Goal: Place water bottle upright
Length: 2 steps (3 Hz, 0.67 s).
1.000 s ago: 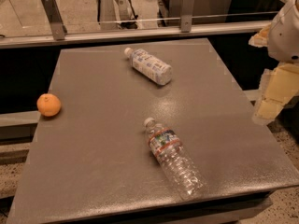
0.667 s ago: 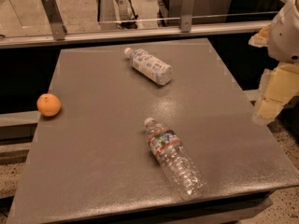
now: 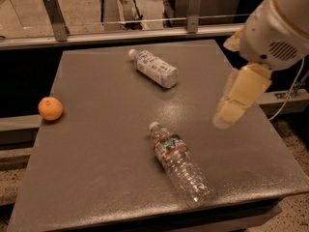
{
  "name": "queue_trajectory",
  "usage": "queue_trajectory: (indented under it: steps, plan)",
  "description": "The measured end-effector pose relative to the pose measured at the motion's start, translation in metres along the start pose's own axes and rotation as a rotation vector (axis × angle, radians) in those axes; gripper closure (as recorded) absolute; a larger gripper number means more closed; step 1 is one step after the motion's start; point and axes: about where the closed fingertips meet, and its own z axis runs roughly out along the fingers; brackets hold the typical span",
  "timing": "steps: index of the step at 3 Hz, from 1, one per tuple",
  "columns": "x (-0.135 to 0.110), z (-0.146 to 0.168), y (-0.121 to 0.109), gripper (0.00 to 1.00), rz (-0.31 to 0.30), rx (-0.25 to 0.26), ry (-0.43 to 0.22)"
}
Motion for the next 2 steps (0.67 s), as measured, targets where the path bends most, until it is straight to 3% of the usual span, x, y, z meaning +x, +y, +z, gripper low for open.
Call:
queue_trajectory:
  steps: [1, 2]
  plan:
    - [-0.0396, 0.0044, 0.0266, 0.00, 0.076, 0.008, -0.023]
    - [-0.0440, 0.0005, 0.0294, 0.00, 0.140, 0.016, -0.028]
